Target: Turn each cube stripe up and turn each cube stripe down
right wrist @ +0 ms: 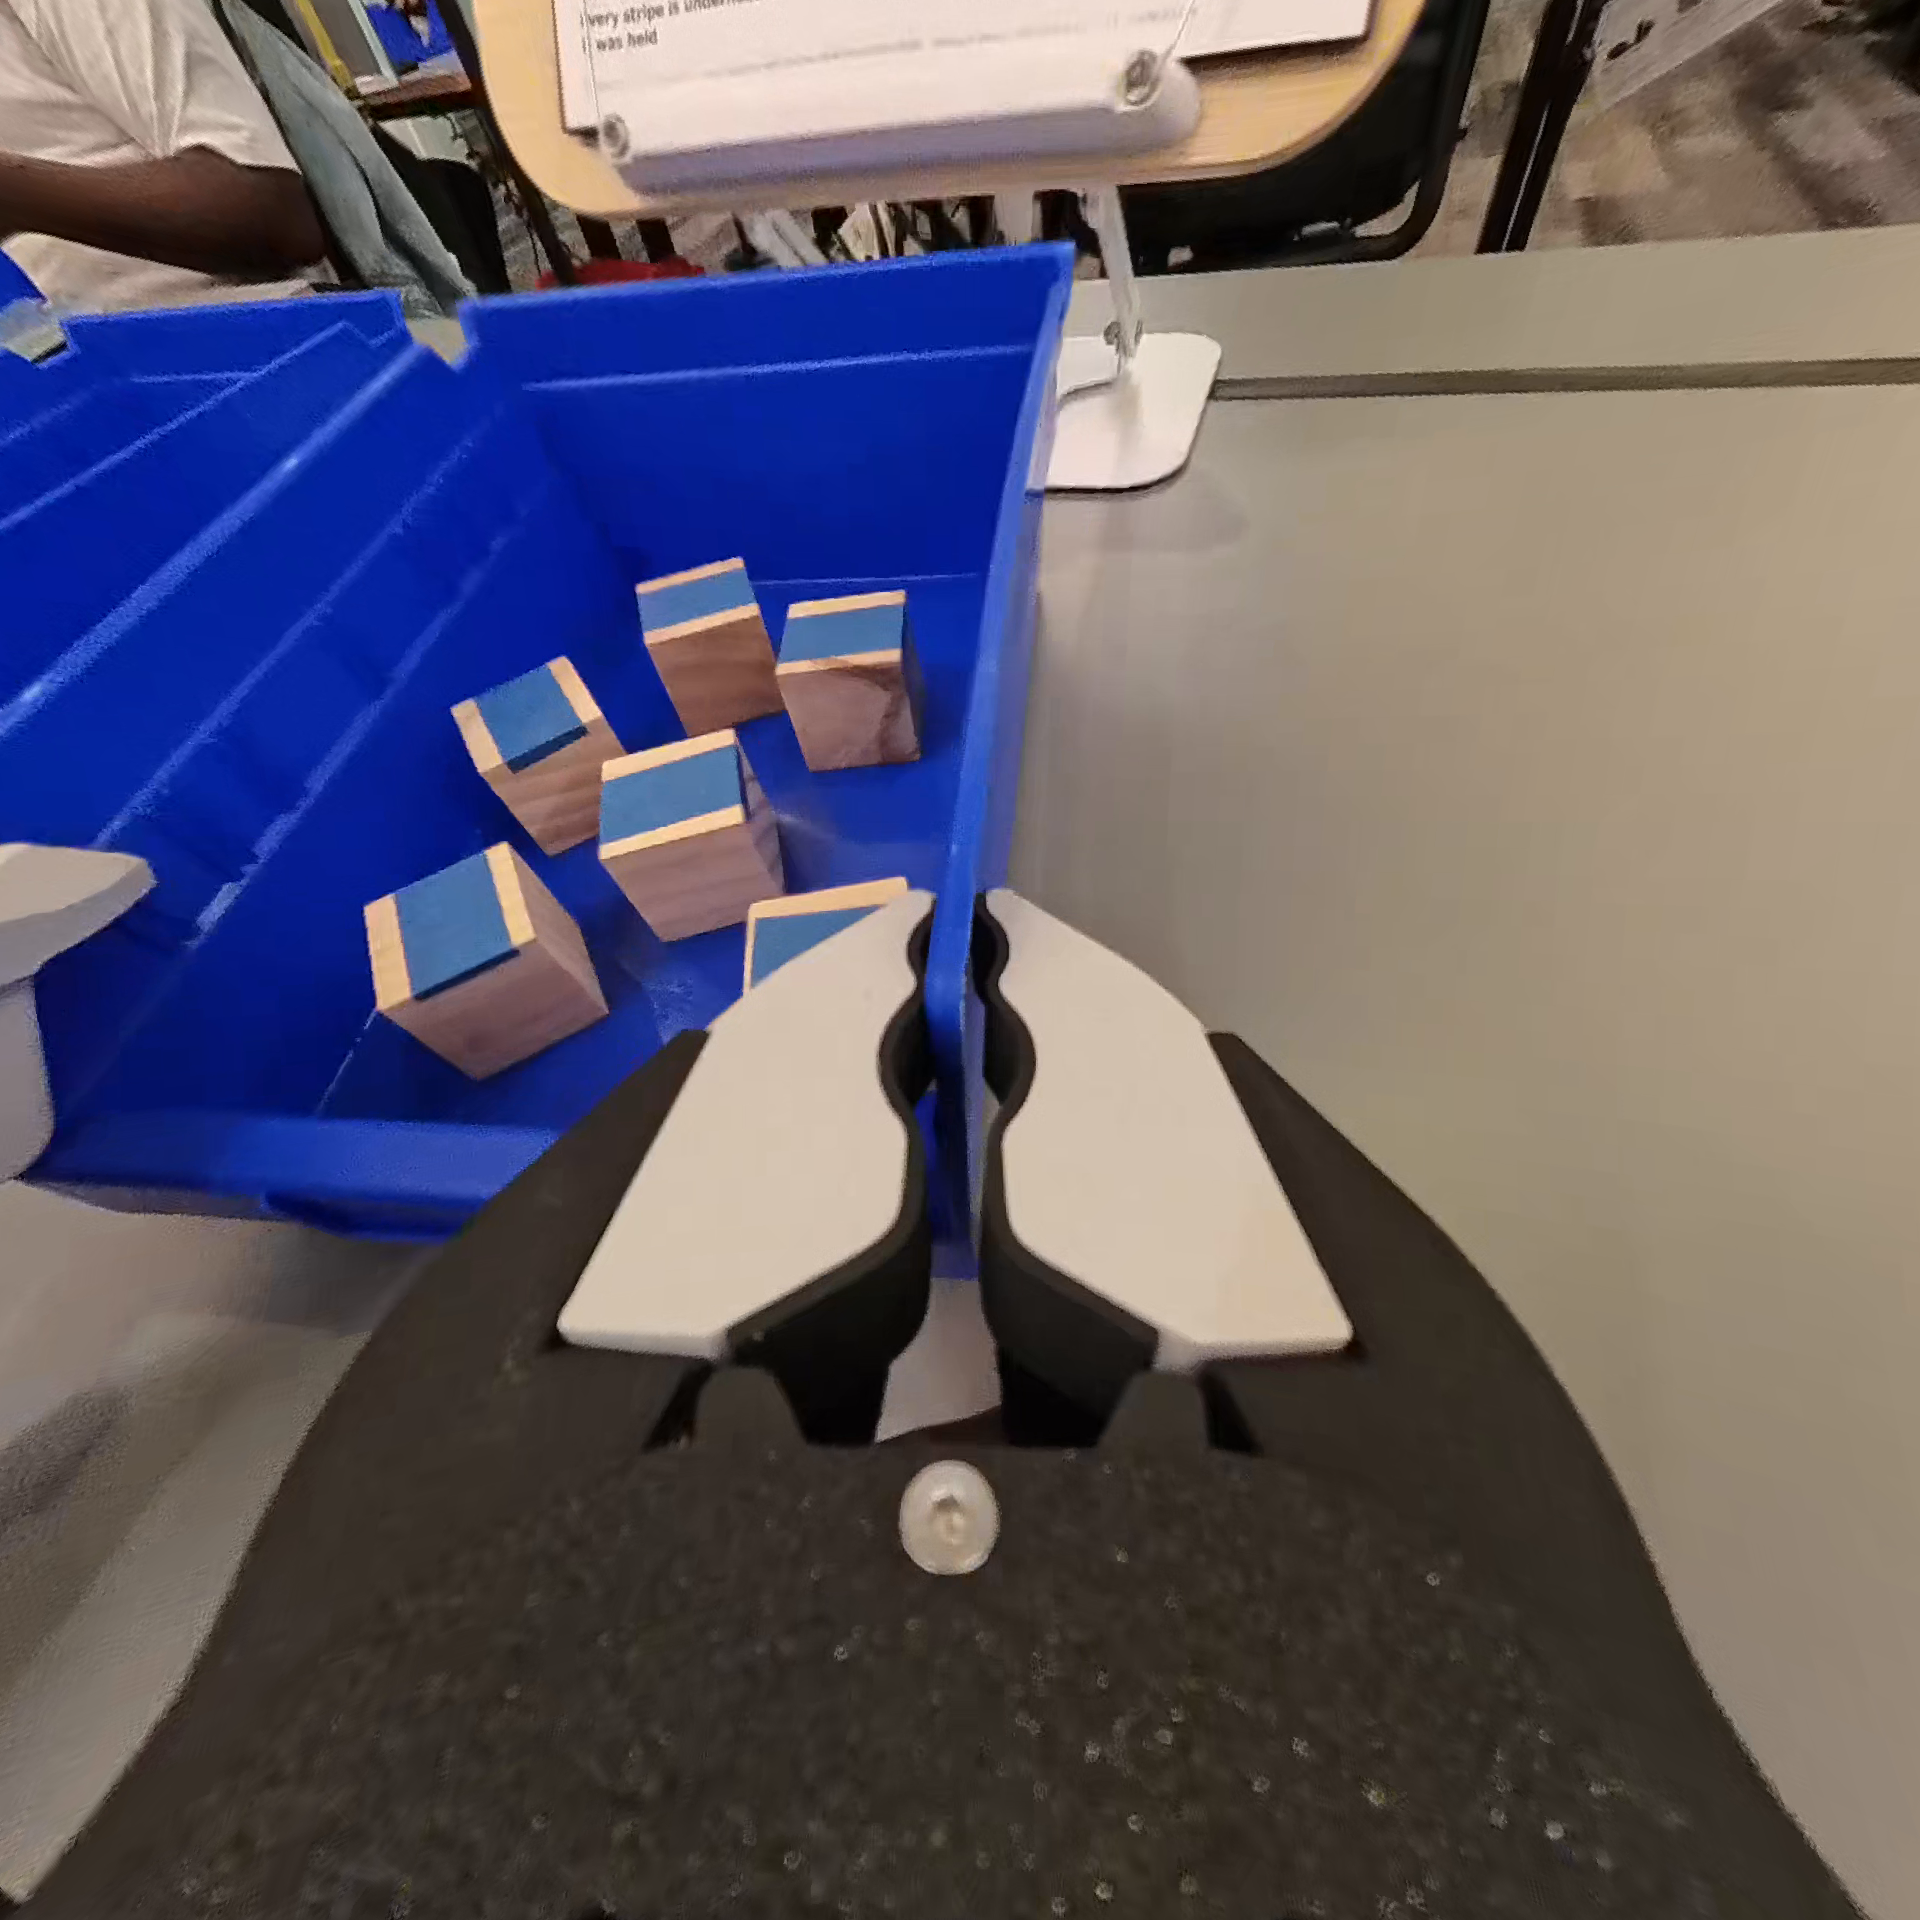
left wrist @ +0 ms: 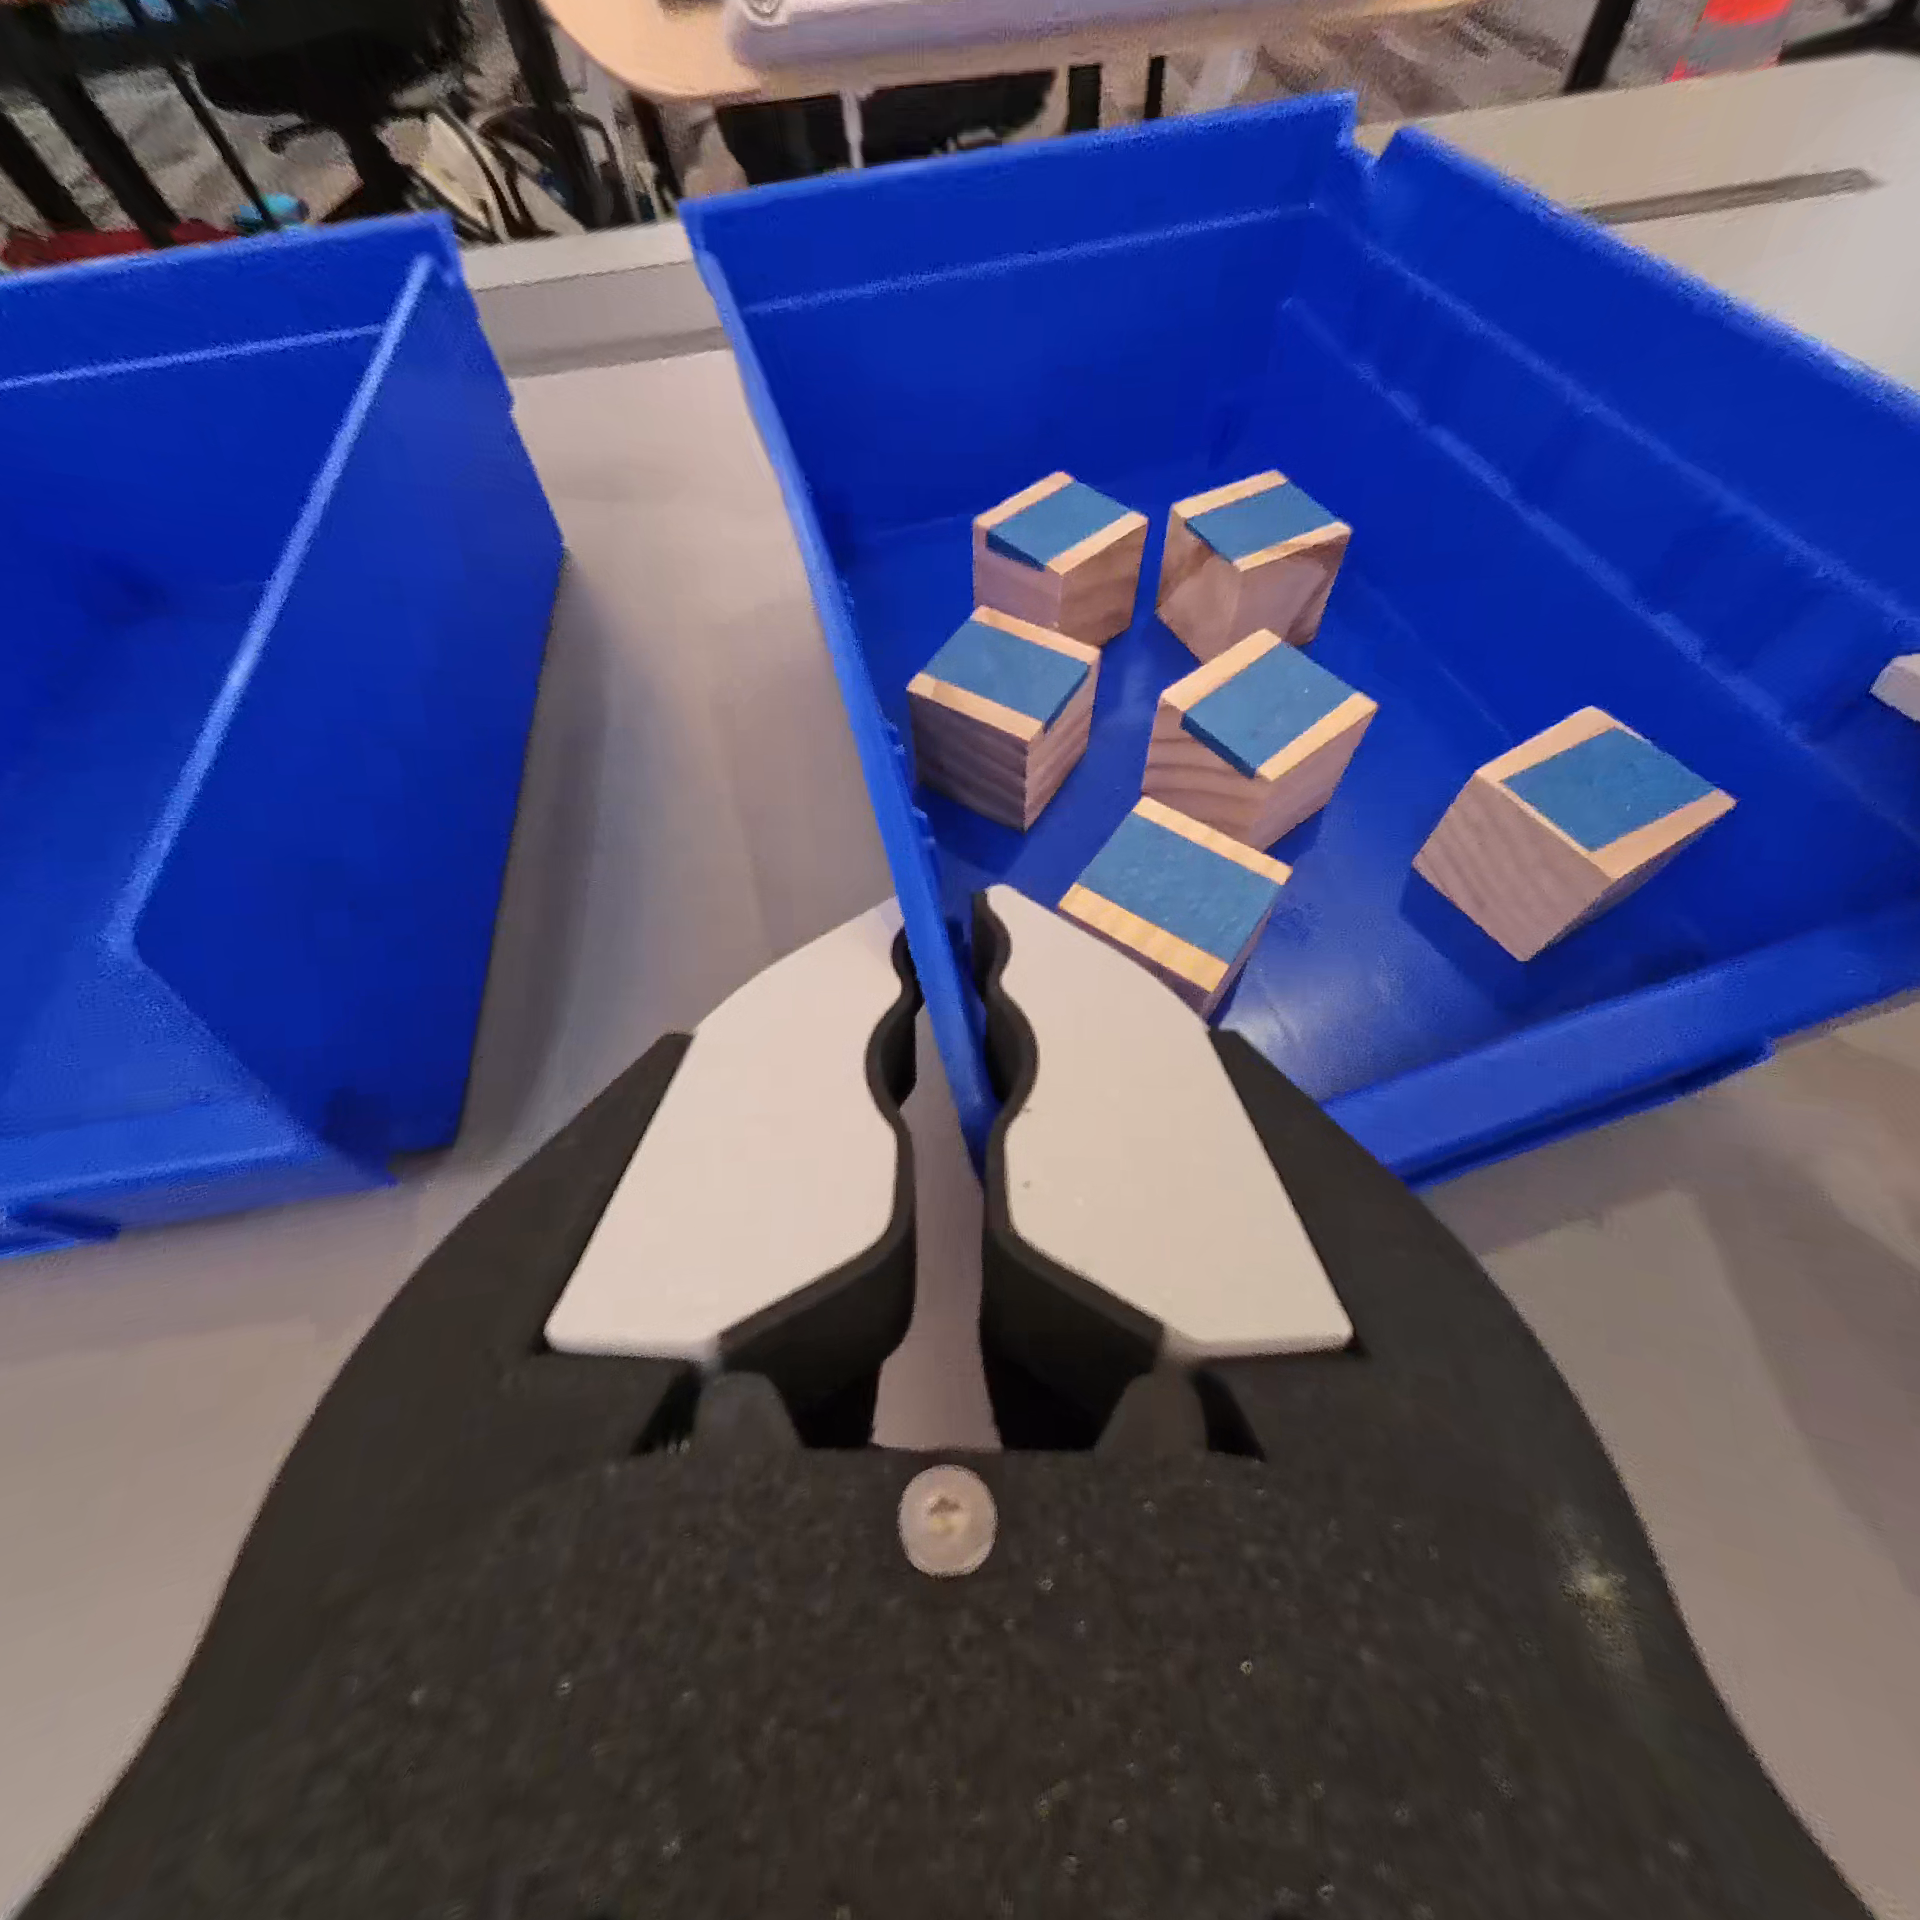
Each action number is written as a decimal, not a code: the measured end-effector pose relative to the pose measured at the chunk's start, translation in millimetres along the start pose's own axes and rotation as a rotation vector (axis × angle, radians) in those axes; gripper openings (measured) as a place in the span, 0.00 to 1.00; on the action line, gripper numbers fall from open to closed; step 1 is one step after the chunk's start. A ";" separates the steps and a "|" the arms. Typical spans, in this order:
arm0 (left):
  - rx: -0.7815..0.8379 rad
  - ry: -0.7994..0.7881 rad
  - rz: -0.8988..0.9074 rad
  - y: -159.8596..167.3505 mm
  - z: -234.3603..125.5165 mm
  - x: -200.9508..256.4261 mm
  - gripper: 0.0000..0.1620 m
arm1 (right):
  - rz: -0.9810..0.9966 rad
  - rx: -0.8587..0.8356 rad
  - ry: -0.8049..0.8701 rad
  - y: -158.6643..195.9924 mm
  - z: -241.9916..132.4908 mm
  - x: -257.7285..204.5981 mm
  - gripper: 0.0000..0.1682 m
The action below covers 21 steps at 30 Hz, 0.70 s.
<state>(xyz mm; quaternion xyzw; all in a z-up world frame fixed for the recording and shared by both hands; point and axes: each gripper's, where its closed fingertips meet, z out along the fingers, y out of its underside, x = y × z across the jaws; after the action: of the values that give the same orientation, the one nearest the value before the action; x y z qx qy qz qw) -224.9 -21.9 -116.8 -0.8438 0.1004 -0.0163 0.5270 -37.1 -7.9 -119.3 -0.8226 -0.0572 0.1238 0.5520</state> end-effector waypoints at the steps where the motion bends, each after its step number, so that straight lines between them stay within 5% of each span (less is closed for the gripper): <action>1: -0.006 -0.005 0.002 0.4 -0.2 -0.9 0.04 | -0.004 0.003 -0.001 -0.3 0.8 -0.7 0.02; 6: -0.044 0.133 -0.111 3.2 3.7 3.1 0.11 | 0.002 0.036 -0.065 0.2 0.4 -4.0 0.06; 8: -0.078 0.243 -0.174 7.9 -6.3 11.6 0.34 | 0.008 0.058 -0.115 2.0 -5.9 -7.4 0.20; 11: -0.046 0.396 -0.217 6.2 -40.1 8.9 0.44 | -0.004 0.121 -0.177 3.3 -32.6 -10.4 0.28; 17: 0.101 0.243 -0.244 6.3 -89.9 -139.5 0.48 | -0.109 0.276 -0.277 -1.2 -86.7 -33.2 0.28; 21: 0.071 0.053 -0.261 17.9 -77.0 -256.0 0.46 | -0.156 0.247 -0.331 10.3 -88.9 -59.0 0.25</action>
<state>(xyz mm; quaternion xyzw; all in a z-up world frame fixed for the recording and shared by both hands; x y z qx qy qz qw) -488.7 -49.9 -78.6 -0.8297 0.0032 -0.1106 0.5471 -70.7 -105.0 -88.6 -0.7103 -0.1951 0.2201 0.6395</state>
